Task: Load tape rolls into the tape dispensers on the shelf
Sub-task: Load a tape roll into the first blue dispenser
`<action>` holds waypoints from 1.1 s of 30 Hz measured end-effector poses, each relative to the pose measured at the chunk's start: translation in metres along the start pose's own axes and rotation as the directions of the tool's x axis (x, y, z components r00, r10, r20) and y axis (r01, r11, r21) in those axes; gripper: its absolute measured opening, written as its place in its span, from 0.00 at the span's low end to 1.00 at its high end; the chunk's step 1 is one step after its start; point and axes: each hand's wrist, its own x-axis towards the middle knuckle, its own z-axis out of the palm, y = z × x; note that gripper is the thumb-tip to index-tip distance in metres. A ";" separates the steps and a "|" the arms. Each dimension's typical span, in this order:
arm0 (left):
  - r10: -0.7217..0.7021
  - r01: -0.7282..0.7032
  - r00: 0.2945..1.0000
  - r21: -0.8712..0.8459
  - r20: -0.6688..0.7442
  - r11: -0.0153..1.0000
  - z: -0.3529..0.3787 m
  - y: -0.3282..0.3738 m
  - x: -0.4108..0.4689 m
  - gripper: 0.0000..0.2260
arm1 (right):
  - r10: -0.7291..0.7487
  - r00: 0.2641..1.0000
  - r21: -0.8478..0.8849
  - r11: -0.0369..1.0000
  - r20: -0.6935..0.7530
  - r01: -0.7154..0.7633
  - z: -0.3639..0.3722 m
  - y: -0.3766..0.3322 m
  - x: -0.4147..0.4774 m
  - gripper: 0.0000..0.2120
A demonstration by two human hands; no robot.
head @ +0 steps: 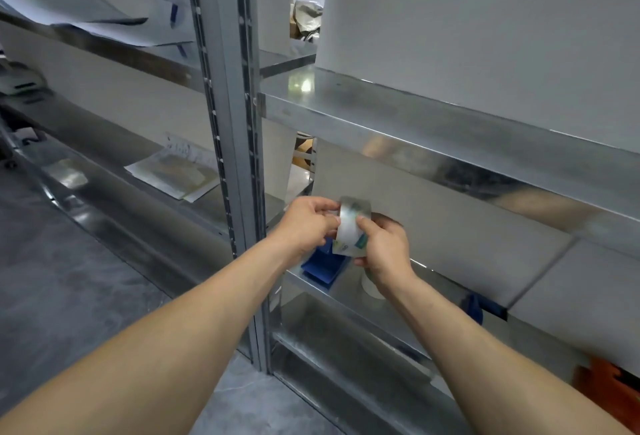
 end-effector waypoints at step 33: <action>-0.231 0.151 0.938 0.293 0.259 0.944 -0.039 -0.079 0.134 0.11 | 0.186 0.871 -0.089 0.964 -0.455 -0.252 0.077 0.071 0.052 0.09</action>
